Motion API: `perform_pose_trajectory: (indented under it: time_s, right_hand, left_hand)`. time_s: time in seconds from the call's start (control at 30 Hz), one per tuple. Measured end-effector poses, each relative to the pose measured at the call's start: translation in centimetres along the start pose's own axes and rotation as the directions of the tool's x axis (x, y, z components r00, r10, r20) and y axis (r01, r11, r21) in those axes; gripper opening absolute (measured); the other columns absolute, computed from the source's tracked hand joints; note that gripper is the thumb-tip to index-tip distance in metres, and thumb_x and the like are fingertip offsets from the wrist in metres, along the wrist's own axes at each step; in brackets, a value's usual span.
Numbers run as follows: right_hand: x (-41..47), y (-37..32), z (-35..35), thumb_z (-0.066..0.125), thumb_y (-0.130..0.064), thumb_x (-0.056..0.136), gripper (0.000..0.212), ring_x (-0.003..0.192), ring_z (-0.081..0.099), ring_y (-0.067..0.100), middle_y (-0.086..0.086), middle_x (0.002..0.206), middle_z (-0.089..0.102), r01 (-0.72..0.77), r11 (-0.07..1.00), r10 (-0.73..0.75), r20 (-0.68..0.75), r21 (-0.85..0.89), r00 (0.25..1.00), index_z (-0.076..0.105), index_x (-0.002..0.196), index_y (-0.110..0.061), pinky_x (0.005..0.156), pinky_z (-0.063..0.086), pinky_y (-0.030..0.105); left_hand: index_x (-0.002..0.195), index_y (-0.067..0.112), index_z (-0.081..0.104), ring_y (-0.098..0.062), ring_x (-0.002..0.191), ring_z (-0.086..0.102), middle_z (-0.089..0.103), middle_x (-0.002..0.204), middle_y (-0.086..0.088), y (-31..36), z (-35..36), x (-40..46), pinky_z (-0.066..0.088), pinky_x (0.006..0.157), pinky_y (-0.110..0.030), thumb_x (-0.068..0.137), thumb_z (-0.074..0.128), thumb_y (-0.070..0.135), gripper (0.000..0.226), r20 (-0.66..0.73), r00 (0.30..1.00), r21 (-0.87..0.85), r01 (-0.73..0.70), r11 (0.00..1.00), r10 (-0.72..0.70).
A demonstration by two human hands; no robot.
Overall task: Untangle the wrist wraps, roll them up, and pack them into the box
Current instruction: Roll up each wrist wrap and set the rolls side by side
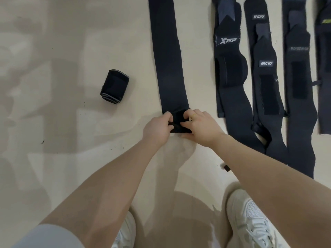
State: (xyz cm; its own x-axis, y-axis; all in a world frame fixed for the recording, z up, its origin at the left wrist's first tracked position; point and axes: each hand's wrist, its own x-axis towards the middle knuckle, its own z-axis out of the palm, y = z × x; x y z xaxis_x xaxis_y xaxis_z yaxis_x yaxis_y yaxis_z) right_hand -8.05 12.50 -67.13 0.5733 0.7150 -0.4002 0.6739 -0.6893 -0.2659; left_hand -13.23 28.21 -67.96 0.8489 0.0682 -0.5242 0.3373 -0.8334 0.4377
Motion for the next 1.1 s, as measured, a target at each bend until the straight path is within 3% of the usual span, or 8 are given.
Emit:
perform_pose_trajectory:
  time_s: [0.13,0.23,0.3,0.4,0.6,0.83,0.97,1.1]
  right_hand:
    - [1.1,-0.8,-0.2,0.041,-0.023,0.098,0.026,0.102,0.049,0.027,0.006,0.110,0.056,-0.082,0.995,0.085,0.054,-0.056,0.995,0.060,0.112,-0.014,0.071,0.023,0.029]
    - [2.0,-1.1,-0.6,0.045,-0.020,0.097,0.018,0.091,0.055,0.029,0.006,0.103,0.060,-0.200,0.980,0.199,0.092,0.001,0.976,0.051,0.111,-0.011,0.070,0.028,0.030]
    - [2.1,-1.0,-1.2,0.050,-0.020,0.094,0.014,0.080,0.051,0.028,0.005,0.096,0.059,-0.313,0.943,0.301,0.112,0.114,0.947,0.047,0.106,-0.012,0.069,0.029,0.031]
    - [2.2,-1.4,-1.5,0.053,-0.018,0.091,0.007,0.078,0.045,0.025,0.005,0.094,0.057,-0.402,0.900,0.385,0.125,0.170,0.914,0.047,0.096,-0.016,0.071,0.027,0.030]
    - [1.5,-1.9,-0.2,0.084,-0.010,0.052,0.022,0.090,0.059,0.032,0.013,0.105,0.065,-0.200,0.969,0.167,-0.213,-0.143,0.963,0.062,0.051,-0.012,0.074,0.042,0.034]
    - [1.6,-0.4,-0.4,0.043,-0.006,0.095,0.011,0.079,0.052,0.031,0.010,0.096,0.058,-0.188,0.981,0.189,-0.021,0.041,0.982,0.052,0.102,-0.006,0.066,0.025,0.032]
    - [1.7,-0.8,-0.5,0.064,-0.002,0.074,0.016,0.066,0.046,0.025,0.008,0.084,0.057,-0.106,0.992,0.102,-0.063,-0.073,0.993,0.059,0.088,-0.007,0.064,0.030,0.031]
    - [1.1,0.1,0.4,0.075,-0.036,0.066,0.024,0.070,0.059,0.020,0.000,0.081,0.062,0.005,0.960,-0.014,-0.029,-0.282,0.999,0.068,0.075,-0.014,0.062,0.044,0.027]
  left_hand:
    - [0.095,0.009,0.046,-0.023,0.087,0.053,0.056,0.098,-0.008,0.1,0.1,-0.2,0.041,0.068,-0.032,0.094,0.047,0.011,0.002,0.021,0.999,0.069,-0.041,0.997,0.040]
    - [0.077,0.013,0.047,-0.027,0.080,0.058,0.053,0.087,-0.008,0.4,-0.7,0.1,0.034,0.060,-0.031,0.077,0.066,0.013,0.019,-0.063,0.987,0.185,-0.137,0.973,0.151]
    - [0.062,0.015,0.059,-0.024,0.076,0.054,0.054,0.087,-0.005,1.3,-1.7,-0.1,0.022,0.064,-0.028,0.058,0.082,0.018,0.023,-0.046,0.957,0.451,-0.235,0.861,0.285]
    - [0.102,0.006,0.064,-0.024,0.116,0.042,0.041,0.128,-0.009,1.0,-0.2,0.4,0.029,0.092,-0.030,0.092,0.056,0.033,0.030,0.051,0.959,0.468,-0.269,0.842,0.278]
    - [0.112,0.000,0.056,-0.029,0.111,0.048,0.037,0.138,-0.011,0.5,-0.3,1.1,0.040,0.087,-0.036,0.095,0.049,0.020,0.027,0.101,0.973,0.365,-0.232,0.902,0.209]
    - [0.124,0.004,0.050,-0.028,0.102,0.057,0.049,0.126,-0.008,0.7,-0.5,0.8,0.044,0.080,-0.034,0.101,0.040,0.029,0.035,0.103,0.979,0.401,-0.203,0.893,0.177]
    - [0.118,0.010,0.045,-0.027,0.101,0.059,0.057,0.120,-0.004,0.6,-0.4,0.2,0.045,0.080,-0.037,0.096,0.050,0.026,0.027,-0.020,0.989,0.194,-0.137,0.971,0.144]
    - [0.110,0.016,0.059,-0.022,0.096,0.058,0.063,0.108,0.000,0.3,-0.4,0.6,0.039,0.073,-0.031,0.094,0.053,0.026,0.019,-0.073,0.993,0.097,-0.088,0.991,0.096]
